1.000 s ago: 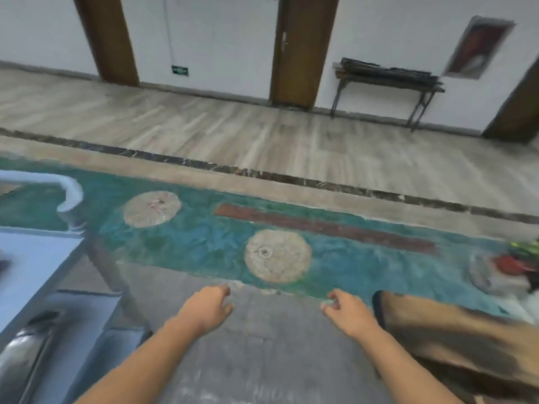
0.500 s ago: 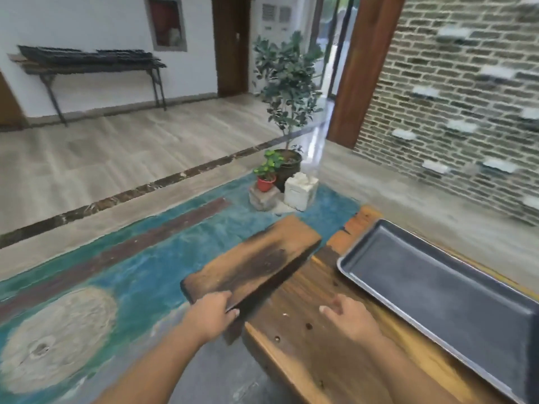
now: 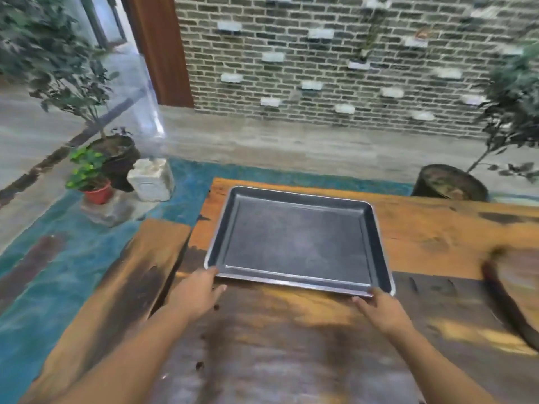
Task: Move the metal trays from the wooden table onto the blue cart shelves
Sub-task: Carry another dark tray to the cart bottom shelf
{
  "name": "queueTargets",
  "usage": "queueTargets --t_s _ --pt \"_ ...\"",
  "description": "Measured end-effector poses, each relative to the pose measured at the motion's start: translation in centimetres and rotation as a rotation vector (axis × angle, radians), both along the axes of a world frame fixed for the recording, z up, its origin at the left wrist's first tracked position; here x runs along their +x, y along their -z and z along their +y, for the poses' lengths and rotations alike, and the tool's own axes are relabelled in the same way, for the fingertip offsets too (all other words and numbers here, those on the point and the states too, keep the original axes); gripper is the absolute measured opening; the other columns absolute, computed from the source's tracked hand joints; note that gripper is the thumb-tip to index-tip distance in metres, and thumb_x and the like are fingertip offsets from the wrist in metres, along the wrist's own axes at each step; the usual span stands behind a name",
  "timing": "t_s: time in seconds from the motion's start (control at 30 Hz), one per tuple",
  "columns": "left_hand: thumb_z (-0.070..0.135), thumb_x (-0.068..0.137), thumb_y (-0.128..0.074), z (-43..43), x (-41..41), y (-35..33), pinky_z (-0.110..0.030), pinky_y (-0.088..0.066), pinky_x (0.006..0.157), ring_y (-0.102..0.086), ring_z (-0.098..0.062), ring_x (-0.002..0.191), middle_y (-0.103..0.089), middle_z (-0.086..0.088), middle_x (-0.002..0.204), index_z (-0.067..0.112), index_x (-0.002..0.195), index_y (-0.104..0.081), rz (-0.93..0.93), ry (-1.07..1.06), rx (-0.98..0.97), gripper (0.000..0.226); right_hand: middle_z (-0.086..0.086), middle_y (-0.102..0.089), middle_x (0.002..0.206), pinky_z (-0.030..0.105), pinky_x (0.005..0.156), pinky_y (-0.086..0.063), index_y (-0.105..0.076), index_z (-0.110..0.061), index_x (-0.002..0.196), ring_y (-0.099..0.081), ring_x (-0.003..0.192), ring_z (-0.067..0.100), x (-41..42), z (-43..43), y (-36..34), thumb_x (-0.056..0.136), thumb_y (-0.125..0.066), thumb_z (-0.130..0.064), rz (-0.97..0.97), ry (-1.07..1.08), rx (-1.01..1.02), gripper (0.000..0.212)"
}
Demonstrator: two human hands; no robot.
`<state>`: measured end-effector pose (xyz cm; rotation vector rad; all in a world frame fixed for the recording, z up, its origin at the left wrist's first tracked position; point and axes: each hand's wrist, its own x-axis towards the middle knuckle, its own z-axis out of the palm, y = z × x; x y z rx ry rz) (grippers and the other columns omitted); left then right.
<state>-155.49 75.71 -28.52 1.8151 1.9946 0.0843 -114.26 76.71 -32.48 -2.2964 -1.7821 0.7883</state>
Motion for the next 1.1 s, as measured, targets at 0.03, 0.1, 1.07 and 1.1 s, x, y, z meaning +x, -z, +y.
queueTargets --t_s 0.03,0.1,1.07,1.1 --pt "0.043 0.091 -0.057 1.6 0.0 0.8 -0.039 -0.049 0.091 -0.060 -0.032 0.111 -0.060 -0.012 0.116 0.016 0.119 -0.054 0.001 -0.005 0.000 0.038 0.014 -0.065 0.117 0.035 0.083 -0.046 -0.056 -0.014 0.122 -0.060 0.113 0.033 0.8 0.9 0.6 0.087 -0.059 -0.055 -0.019 0.038 -0.003 0.054" --pt "0.044 0.091 -0.058 4.9 -0.3 2.6 -0.042 -0.047 0.095 -0.058 -0.035 0.113 -0.053 -0.014 0.122 0.013 0.127 -0.049 -0.005 -0.018 -0.003 0.048 0.018 -0.060 0.119 0.038 0.085 -0.045 -0.052 -0.014 0.122 -0.055 0.115 0.036 2.0 2.9 1.9 0.086 -0.061 -0.054 -0.040 0.097 -0.014 0.055" --pt "0.038 0.087 -0.066 21.7 -4.6 19.2 -0.057 -0.030 0.110 -0.029 -0.041 0.137 -0.037 -0.021 0.148 0.011 0.135 -0.053 0.006 -0.381 0.049 0.057 0.015 -0.052 0.111 0.041 0.083 -0.045 -0.065 0.005 0.101 -0.055 0.095 0.038 10.7 15.8 15.6 0.084 -0.071 -0.035 -0.155 0.406 0.044 0.043" --pt "0.035 0.087 -0.067 21.7 -4.9 18.9 -0.056 -0.034 0.108 -0.034 -0.042 0.134 -0.042 -0.022 0.143 0.010 0.132 -0.055 -0.012 -0.367 0.044 0.053 0.012 -0.054 0.106 0.040 0.080 -0.046 -0.065 0.003 0.099 -0.056 0.089 0.036 10.5 15.5 15.1 0.084 -0.070 -0.034 -0.120 0.410 0.024 0.040"
